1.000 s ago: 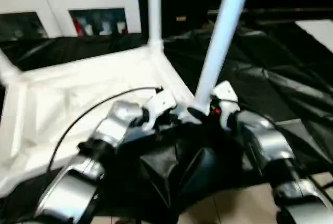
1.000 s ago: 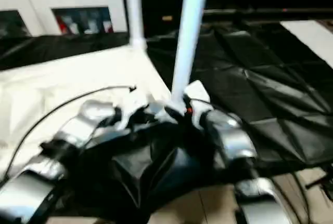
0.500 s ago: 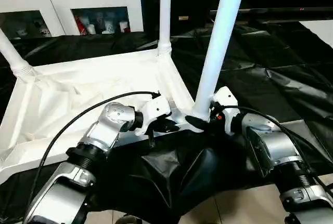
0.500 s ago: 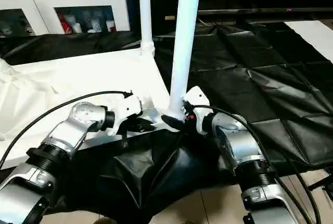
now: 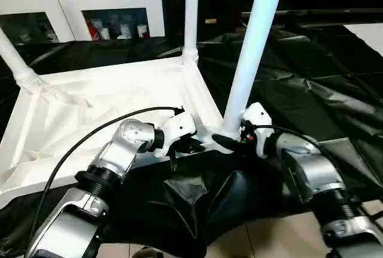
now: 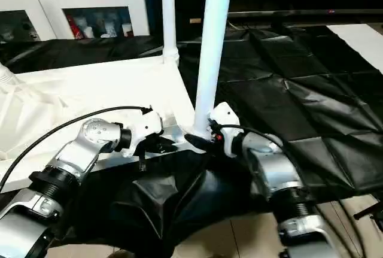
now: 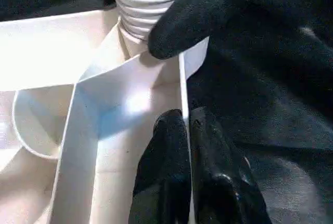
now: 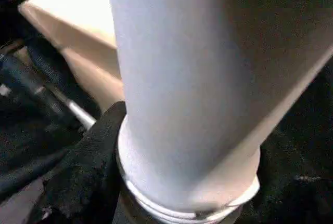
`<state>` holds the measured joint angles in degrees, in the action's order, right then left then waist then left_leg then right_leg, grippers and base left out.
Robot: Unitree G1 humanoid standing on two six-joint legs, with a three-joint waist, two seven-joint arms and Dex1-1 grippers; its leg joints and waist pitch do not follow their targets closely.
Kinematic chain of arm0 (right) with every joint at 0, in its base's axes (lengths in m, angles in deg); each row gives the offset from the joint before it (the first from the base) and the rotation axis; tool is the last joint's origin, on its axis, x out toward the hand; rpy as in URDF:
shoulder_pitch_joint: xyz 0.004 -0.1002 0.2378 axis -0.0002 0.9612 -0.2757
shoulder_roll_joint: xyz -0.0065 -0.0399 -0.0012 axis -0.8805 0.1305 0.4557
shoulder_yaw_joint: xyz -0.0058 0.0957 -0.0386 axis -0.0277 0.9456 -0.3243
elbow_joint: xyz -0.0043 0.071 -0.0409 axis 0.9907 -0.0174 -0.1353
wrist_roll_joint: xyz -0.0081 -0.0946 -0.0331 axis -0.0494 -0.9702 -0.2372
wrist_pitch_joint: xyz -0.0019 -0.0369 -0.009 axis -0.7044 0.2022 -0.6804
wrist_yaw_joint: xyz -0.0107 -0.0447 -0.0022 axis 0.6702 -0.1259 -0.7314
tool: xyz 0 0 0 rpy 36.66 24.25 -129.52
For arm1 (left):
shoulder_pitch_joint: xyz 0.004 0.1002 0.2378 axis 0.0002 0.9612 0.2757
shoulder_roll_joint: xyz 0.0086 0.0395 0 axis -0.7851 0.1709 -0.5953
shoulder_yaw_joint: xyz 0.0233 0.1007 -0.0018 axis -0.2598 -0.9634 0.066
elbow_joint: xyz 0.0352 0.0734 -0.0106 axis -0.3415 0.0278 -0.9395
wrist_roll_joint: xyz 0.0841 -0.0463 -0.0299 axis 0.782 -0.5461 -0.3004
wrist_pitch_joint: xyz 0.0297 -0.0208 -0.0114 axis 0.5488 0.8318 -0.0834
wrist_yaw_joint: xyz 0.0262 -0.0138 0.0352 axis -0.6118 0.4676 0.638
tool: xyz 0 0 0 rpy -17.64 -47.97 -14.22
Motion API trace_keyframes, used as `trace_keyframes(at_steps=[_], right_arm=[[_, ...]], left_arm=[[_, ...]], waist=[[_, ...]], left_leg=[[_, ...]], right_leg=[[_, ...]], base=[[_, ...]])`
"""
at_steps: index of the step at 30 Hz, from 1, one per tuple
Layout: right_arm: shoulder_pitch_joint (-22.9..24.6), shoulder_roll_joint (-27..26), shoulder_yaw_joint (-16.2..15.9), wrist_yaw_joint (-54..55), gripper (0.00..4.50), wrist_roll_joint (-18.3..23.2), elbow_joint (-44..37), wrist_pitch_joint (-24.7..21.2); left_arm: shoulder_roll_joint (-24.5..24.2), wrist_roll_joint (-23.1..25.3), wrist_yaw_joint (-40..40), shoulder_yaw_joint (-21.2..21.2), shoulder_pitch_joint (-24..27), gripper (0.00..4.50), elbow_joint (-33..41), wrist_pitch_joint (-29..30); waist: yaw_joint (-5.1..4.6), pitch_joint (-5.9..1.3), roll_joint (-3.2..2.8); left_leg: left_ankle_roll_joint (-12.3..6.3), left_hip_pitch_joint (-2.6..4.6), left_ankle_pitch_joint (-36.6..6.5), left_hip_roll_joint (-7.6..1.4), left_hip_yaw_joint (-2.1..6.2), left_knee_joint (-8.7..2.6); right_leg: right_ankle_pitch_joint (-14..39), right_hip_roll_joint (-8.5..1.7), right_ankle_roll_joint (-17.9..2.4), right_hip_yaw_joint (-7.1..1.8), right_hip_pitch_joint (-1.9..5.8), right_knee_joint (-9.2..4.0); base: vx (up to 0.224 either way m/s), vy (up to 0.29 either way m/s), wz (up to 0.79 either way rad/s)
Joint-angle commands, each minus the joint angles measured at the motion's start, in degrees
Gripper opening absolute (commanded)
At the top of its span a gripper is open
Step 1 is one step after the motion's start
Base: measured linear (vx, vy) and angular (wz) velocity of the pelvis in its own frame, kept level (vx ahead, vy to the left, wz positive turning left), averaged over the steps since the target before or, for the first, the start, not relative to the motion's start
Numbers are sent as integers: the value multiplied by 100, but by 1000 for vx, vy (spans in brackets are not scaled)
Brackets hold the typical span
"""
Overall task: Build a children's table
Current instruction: Rotate leg to tighten
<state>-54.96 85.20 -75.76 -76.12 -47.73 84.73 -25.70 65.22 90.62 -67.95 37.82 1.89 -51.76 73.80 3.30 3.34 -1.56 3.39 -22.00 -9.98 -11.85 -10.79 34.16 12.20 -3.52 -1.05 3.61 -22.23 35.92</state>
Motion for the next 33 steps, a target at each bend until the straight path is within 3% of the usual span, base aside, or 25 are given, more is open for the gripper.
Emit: trace_keyframes(at_steps=[1, 5, 7, 11, 13, 17, 18, 20, 27, 28, 30, 33], right_arm=[[-109, -171, 201, 635, 275, -8, 336, -93], [-579, -801, 478, 2208, 275, -149, 1258, -71], [-738, -980, 554, 2564, 275, -133, 1511, -88], [-1141, -1529, 563, 2799, 275, -38, 2013, 138], [-1190, -1658, 553, 2670, 331, 28, 2050, 139], [-1218, -1719, 494, 2594, 356, -2, 2058, 171], [-1317, -1697, 485, 2625, 376, -117, 2222, 361], [-1356, -1572, 516, 2546, 393, -162, 2257, 481], [-996, -900, 323, 1638, 440, -215, 1503, 366], [-802, -622, 204, 1223, 445, -209, 1153, 305], [-679, -440, 135, 937, 445, -215, 941, 287], [-399, -43, -7, 261, 445, -137, 443, 240]], left_arm=[[122, 121, 340, 21, -148, 0, -163, 151], [621, 123, 1502, 352, -551, 0, -676, 711], [766, 108, 1791, 437, -660, 0, -810, 843], [1143, 124, 2426, 526, -896, 0, -1098, 999], [1200, 149, 2458, 492, -900, 0, -1091, 963], [1214, 150, 2360, 443, -861, 0, -1044, 808], [1178, 134, 2159, 374, -808, 0, -1011, 593], [1090, 107, 1964, 333, -730, 0, -945, 519], [675, 75, 1328, 199, -431, 0, -688, 182], [525, 49, 1065, 165, -332, 0, -599, 67], [424, 35, 880, 145, -265, 0, -544, -26], [218, -9, 515, 110, -158, 0, -425, -141]], waist=[[-26, -393, 81], [-61, -379, 58], [-81, -392, 55], [-87, -425, 49], [-62, -442, 60], [-69, -418, 55], [-98, -406, 70], [-118, -402, 65], [-101, -418, 62], [-81, -425, -7], [-74, -428, 46], [-51, -402, 46]], left_leg=[[-212, 119, -829, -156, 72, -363], [-31, 143, -1033, -147, 79, -376], [-15, 134, -971, -140, 79, -374], [-100, 109, -773, -132, 82, -354], [-314, 88, -540, -129, 75, -334], [-363, 101, -722, -138, 74, -349], [-300, 102, -886, -139, 82, -365], [-247, 97, -957, -138, 83, -365], [-387, 86, -735, -145, 67, -345], [-413, 95, -686, -158, 83, -347], [-472, 87, -665, -141, 66, -334], [-450, 93, -857, -156, 67, -347]], right_leg=[[751, -445, -1271, -283, 243, -464], [1134, -463, -1249, -283, 207, -501], [1019, -452, -1241, -289, 221, -501], [506, -447, -1320, -287, 262, -453], [12, -451, -1388, -279, 288, -410], [214, -459, -1406, -272, 271, -443], [559, -461, -1355, -264, 273, -482], [731, -467, -1342, -272, 268, -493], [279, -454, -1410, -283, 281, -444], [186, -453, -1402, -277, 287, -427], [59, -441, -1418, -278, 294, -429], [421, -438, -1356, -275, 284, -471]], base=[[0, 0, 0], [0, 0, 0], [0, 0, 0], [0, 0, 0], [0, 0, 0], [0, 0, 0], [0, 0, 0], [0, 0, 0], [0, 0, 0], [0, 0, 0], [0, 0, 0], [0, 0, 0]])
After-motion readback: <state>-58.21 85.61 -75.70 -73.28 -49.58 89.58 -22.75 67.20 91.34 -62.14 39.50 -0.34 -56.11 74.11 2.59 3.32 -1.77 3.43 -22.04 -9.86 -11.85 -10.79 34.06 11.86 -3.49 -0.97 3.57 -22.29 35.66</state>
